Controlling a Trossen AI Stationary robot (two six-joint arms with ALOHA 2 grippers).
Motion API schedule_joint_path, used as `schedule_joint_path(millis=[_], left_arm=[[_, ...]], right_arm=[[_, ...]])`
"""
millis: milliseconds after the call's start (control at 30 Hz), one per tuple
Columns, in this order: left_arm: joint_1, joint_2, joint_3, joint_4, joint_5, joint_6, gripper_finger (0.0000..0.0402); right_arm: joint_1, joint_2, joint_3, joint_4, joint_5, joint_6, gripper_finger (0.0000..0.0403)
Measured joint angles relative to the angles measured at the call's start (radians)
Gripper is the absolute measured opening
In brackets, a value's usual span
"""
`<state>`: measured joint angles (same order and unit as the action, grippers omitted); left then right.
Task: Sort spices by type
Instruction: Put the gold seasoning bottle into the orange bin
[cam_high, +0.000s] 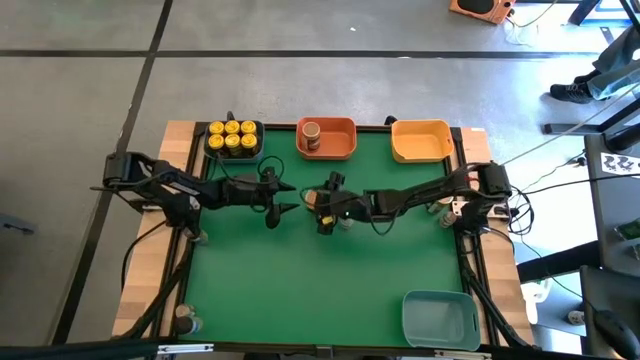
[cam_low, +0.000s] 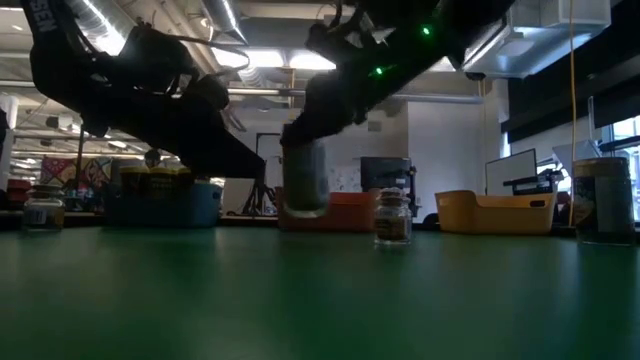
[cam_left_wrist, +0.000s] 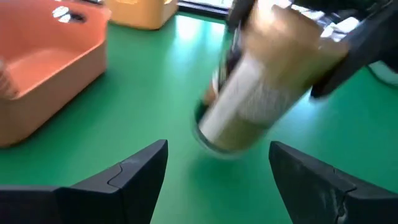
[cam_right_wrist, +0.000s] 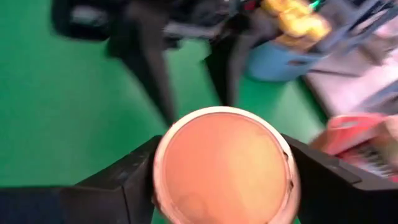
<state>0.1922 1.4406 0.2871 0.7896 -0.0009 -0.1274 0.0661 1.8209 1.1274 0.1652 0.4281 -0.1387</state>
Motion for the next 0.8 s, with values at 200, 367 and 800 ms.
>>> schedule_joint_path(millis=[200,367,800], left_arm=[[0.004,0.0,-0.001,0.017,-0.032,0.006,0.0278],[0.002,0.0,-0.002,0.006,-0.041,0.009,0.0278],[0.002,0.0,-0.002,0.002,-0.041,0.036,0.0278]], right_arm=[[-0.088,-0.062,0.02,-0.019,0.062,-0.13,0.0278],[-0.216,-0.079,0.021,-0.029,0.016,-0.149,0.0278],[-0.46,-0.066,0.02,0.002,-0.186,-0.024,0.0278]])
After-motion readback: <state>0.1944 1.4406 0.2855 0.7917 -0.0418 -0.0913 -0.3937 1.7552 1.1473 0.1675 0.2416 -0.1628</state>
